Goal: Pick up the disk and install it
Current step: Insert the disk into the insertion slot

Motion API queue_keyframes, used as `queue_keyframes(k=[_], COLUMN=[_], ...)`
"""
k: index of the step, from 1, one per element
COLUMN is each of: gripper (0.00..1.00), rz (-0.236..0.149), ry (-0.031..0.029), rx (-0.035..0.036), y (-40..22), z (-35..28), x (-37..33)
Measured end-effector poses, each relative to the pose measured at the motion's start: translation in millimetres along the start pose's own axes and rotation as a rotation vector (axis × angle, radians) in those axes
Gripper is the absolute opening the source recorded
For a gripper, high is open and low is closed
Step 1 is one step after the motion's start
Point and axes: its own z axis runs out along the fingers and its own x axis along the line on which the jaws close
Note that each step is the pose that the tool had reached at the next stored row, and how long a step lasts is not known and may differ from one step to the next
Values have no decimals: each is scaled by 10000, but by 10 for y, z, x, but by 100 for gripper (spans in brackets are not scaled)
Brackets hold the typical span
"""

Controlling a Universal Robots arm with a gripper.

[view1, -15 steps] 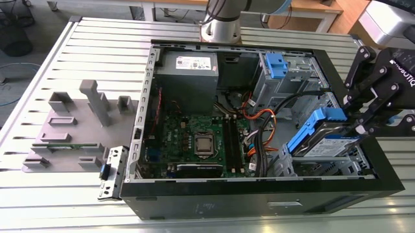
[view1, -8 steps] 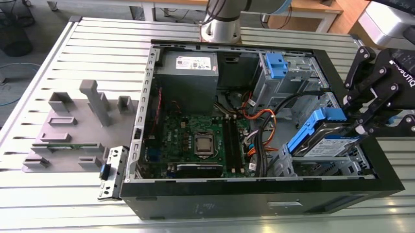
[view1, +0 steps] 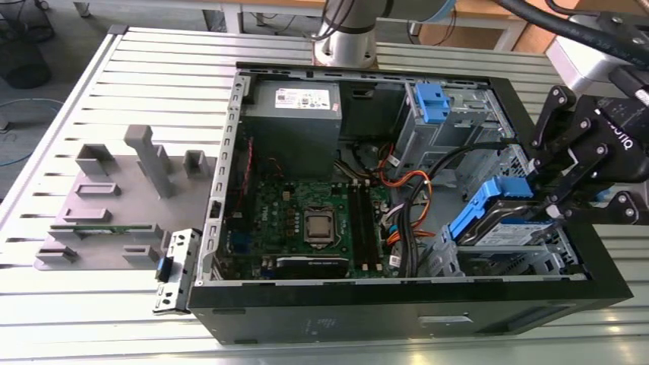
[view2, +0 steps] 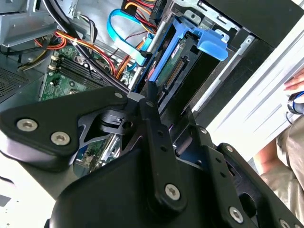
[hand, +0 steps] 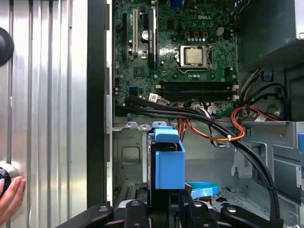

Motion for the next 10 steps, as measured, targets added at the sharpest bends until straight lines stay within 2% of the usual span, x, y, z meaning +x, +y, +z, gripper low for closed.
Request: queue_keyframes(k=[10], gripper=[35], rz=[0], ry=[13], rx=[1], y=[-9], z=[182], x=[7])
